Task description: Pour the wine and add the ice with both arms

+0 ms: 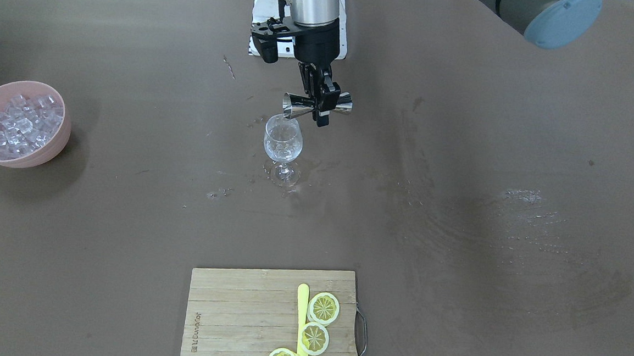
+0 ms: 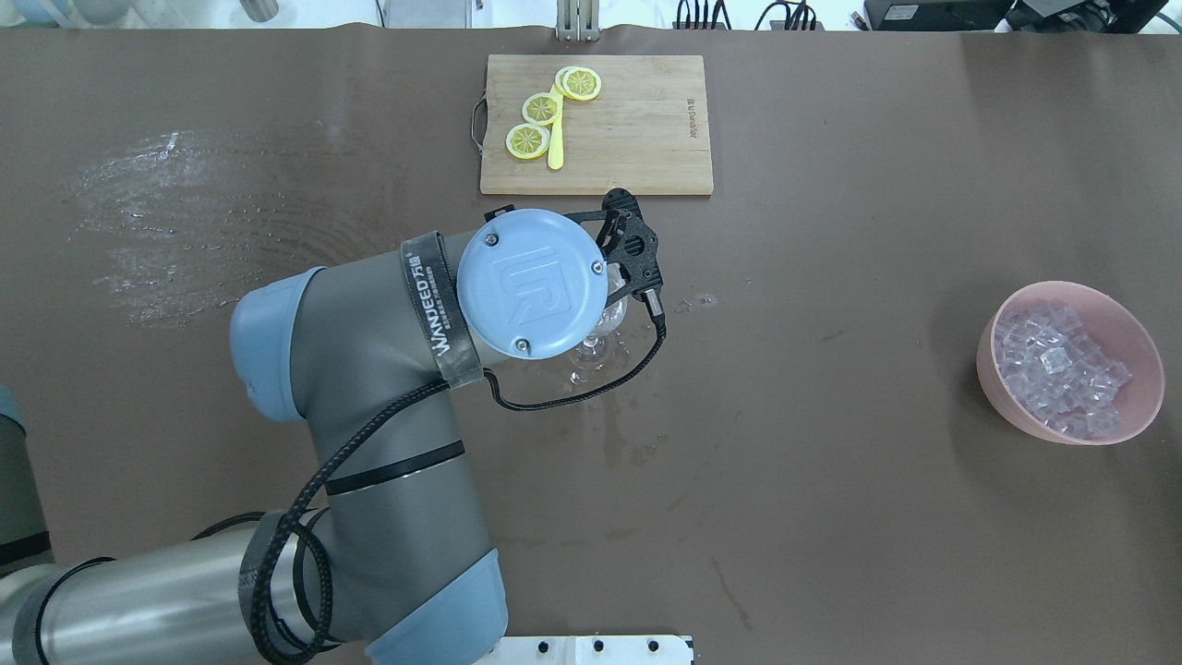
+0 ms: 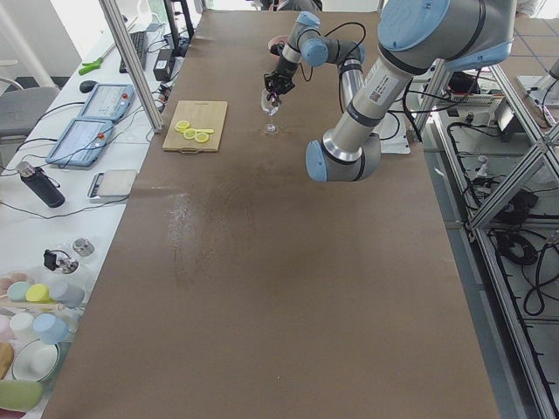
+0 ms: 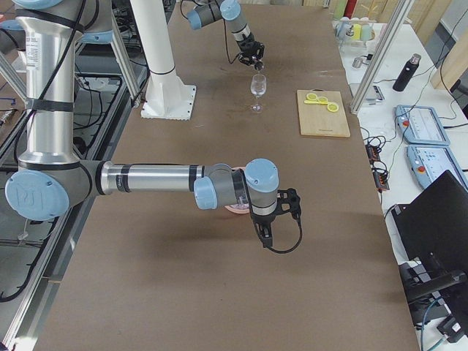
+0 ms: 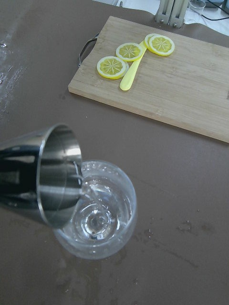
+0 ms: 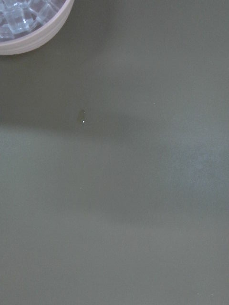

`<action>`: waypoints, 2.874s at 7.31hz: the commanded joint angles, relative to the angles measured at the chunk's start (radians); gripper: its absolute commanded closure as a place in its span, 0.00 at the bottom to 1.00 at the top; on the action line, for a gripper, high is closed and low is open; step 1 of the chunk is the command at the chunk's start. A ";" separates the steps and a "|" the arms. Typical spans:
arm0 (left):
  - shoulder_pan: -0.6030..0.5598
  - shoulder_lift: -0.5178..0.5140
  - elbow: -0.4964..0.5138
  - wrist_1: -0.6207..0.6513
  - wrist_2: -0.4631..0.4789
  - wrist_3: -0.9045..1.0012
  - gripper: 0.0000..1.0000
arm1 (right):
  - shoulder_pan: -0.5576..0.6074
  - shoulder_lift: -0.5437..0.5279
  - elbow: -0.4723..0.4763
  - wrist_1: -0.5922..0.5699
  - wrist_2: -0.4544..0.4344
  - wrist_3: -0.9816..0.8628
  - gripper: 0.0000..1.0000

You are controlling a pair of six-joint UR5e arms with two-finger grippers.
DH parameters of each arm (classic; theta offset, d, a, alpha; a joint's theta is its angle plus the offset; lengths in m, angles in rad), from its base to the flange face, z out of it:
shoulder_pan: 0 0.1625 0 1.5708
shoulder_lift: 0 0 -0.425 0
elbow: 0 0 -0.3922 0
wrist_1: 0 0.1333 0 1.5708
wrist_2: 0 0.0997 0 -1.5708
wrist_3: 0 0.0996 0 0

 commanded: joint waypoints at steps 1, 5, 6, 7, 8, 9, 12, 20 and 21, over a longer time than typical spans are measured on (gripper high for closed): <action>0.000 -0.032 0.002 0.075 0.020 0.012 1.00 | 0.000 0.000 0.000 0.000 0.000 0.000 0.00; 0.006 -0.088 0.045 0.181 0.089 0.012 1.00 | 0.000 0.000 -0.003 0.000 0.003 0.000 0.00; 0.009 -0.110 0.054 0.219 0.091 0.012 1.00 | 0.000 -0.002 -0.003 0.000 0.003 0.000 0.00; 0.017 -0.124 0.060 0.247 0.120 0.012 1.00 | 0.000 0.000 -0.003 0.000 0.003 0.000 0.00; 0.027 -0.129 0.065 0.267 0.138 0.012 1.00 | 0.000 0.000 -0.005 0.000 0.003 0.000 0.00; 0.028 -0.144 0.085 0.279 0.140 0.012 1.00 | 0.000 0.000 -0.003 0.000 0.003 0.000 0.00; 0.028 -0.158 0.087 0.275 0.134 0.014 1.00 | 0.000 0.000 -0.003 0.000 0.003 0.000 0.00; -0.187 0.145 -0.197 -0.153 -0.168 0.104 1.00 | 0.000 0.002 -0.002 0.002 0.002 -0.002 0.00; -0.227 0.266 -0.219 -0.323 -0.232 0.074 1.00 | 0.000 0.002 -0.002 0.002 0.002 -0.002 0.00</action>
